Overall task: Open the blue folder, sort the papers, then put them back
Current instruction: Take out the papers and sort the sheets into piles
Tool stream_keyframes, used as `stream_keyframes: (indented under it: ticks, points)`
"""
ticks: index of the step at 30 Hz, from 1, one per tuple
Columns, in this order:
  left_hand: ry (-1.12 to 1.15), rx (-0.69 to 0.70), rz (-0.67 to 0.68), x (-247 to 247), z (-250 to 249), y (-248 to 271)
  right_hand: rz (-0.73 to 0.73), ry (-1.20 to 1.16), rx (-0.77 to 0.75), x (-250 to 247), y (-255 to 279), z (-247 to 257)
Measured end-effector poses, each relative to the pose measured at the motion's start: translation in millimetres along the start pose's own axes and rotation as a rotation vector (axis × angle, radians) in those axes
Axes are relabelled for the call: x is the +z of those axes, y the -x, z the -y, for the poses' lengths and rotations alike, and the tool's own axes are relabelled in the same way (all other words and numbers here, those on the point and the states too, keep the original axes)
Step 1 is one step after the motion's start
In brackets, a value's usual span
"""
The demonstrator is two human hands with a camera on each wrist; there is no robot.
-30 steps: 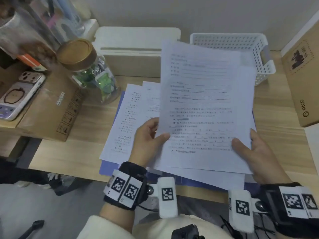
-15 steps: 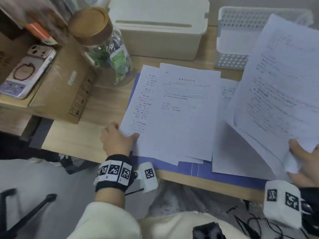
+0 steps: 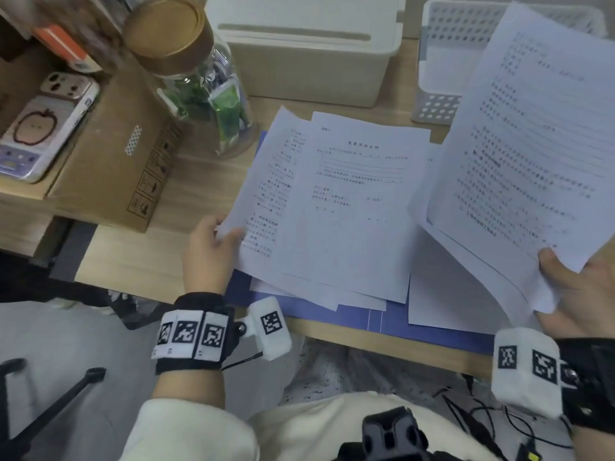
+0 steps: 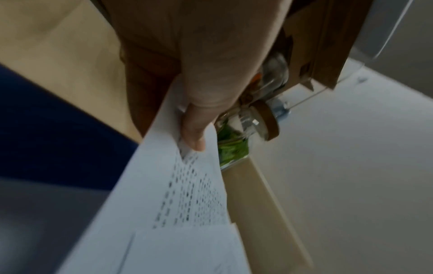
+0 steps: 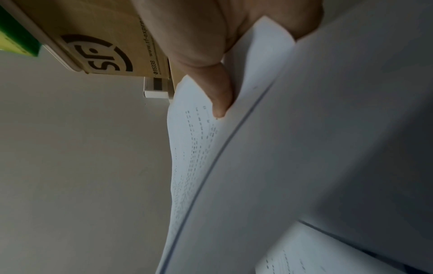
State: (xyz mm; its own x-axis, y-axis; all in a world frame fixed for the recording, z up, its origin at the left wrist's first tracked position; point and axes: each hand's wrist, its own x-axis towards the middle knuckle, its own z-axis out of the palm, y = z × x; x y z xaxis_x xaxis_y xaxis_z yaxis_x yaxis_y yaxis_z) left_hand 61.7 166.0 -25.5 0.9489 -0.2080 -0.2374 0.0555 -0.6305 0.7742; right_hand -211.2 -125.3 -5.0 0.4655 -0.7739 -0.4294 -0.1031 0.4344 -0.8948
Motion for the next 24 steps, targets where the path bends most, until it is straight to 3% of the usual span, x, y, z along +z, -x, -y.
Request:
stream_keyframes:
  ticks: [5,14,20,24]
  points:
    - [0.372,0.076,0.056,-21.7,-28.1,6.8,0.050,-0.093,-0.021,12.0,-0.4,2.5]
    - [0.539,0.240,0.244,-10.7,-81.8,14.3,0.177,-0.119,-0.108,62.6,-1.3,18.3]
    - [0.535,0.263,0.187,-23.8,-71.4,15.2,0.174,-0.164,-0.135,67.9,0.9,21.3]
    - [0.557,0.289,0.019,-41.8,-64.8,17.8,0.173,-0.196,-0.147,68.3,1.8,22.8]
